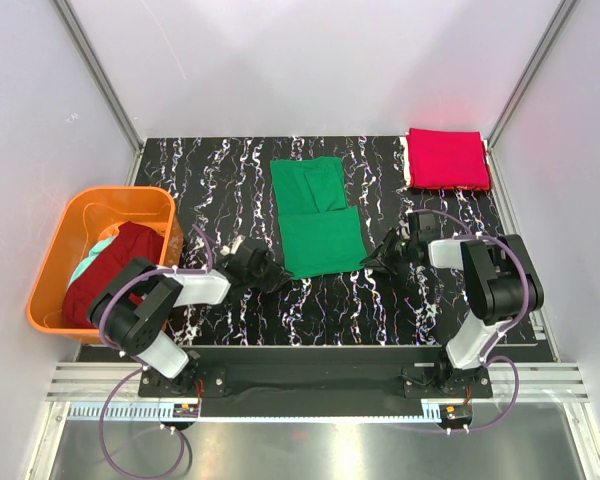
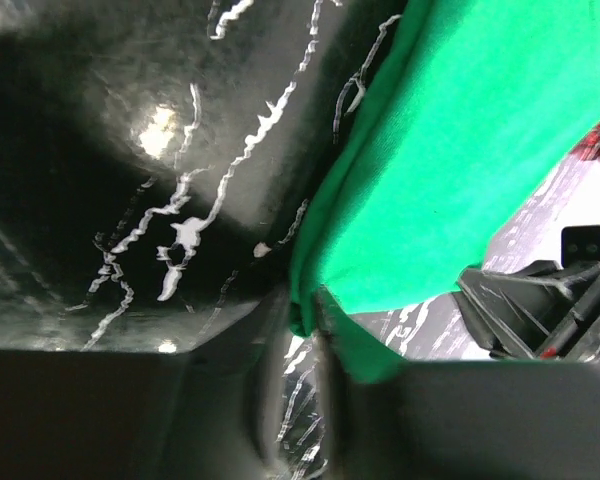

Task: Fold and stack the t-shirts
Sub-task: Fold the tshirt

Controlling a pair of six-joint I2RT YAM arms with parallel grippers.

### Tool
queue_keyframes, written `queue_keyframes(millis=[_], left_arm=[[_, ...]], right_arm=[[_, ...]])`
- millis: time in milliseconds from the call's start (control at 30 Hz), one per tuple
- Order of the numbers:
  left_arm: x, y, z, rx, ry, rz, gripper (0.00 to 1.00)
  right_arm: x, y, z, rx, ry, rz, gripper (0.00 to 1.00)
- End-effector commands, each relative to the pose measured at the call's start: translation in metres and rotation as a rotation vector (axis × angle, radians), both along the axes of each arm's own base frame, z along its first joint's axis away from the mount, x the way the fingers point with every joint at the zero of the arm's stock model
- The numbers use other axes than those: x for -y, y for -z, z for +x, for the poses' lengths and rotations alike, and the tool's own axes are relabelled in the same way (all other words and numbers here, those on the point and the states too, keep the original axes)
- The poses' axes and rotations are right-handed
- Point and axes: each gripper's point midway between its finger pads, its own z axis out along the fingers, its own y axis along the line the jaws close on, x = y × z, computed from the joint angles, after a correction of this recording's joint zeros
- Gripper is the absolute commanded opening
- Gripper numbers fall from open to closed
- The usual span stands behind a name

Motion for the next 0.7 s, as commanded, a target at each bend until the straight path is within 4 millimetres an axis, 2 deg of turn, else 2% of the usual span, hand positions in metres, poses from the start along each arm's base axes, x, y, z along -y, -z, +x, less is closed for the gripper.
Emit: queue_keyframes(millis=[0, 33, 100, 167, 200, 233, 267, 300, 367, 400, 433, 500, 633, 667], left_arm=[[-0.042, 0.057, -0.042, -0.158, 0.042, 0.219, 0.13], [-0.042, 0.056, -0.041, -0.155, 0.056, 0.229, 0.00], [-0.043, 0.054, -0.042, -0.138, 0.099, 0.260, 0.00], [-0.044, 0.049, -0.045, -0.116, 0.122, 0.293, 0.00], [-0.047, 0.042, -0.049, -0.100, 0.139, 0.308, 0.00], [-0.048, 0.040, -0.053, -0.086, 0.152, 0.333, 0.00], [-0.050, 0.037, -0.057, -0.077, 0.160, 0.348, 0.00], [-0.053, 0.028, -0.064, -0.060, 0.173, 0.360, 0.00], [-0.051, 0.022, -0.077, -0.031, 0.213, 0.374, 0.00], [-0.054, 0.022, -0.087, -0.044, 0.236, 0.394, 0.00], [-0.051, 0.015, -0.096, -0.018, 0.265, 0.397, 0.00], [-0.053, 0.014, -0.114, -0.029, 0.292, 0.421, 0.00], [-0.046, -0.001, -0.153, 0.019, 0.354, 0.416, 0.00], [-0.045, -0.004, -0.159, 0.028, 0.361, 0.412, 0.00]], right_arm=[[0.019, 0.037, -0.011, -0.076, 0.055, -0.122, 0.03], [0.019, 0.038, -0.012, -0.072, 0.039, -0.132, 0.00], [0.016, 0.035, -0.016, -0.057, 0.003, -0.127, 0.00], [0.016, 0.036, -0.035, -0.075, -0.034, -0.146, 0.00], [0.013, 0.026, -0.038, -0.045, -0.047, -0.145, 0.00], [0.013, 0.026, -0.049, -0.057, -0.058, -0.151, 0.00], [0.012, 0.015, -0.055, -0.034, -0.065, -0.160, 0.00], [0.010, 0.011, -0.061, -0.026, -0.072, -0.169, 0.00], [0.003, 0.009, -0.087, -0.045, -0.111, -0.198, 0.00], [-0.002, -0.003, -0.091, -0.004, -0.124, -0.192, 0.00], [-0.010, -0.005, -0.104, -0.011, -0.149, -0.191, 0.00], [-0.014, -0.017, -0.118, 0.003, -0.155, -0.190, 0.00], [-0.019, -0.029, -0.154, 0.010, -0.192, -0.190, 0.00], [-0.021, -0.037, -0.165, 0.035, -0.215, -0.191, 0.00]])
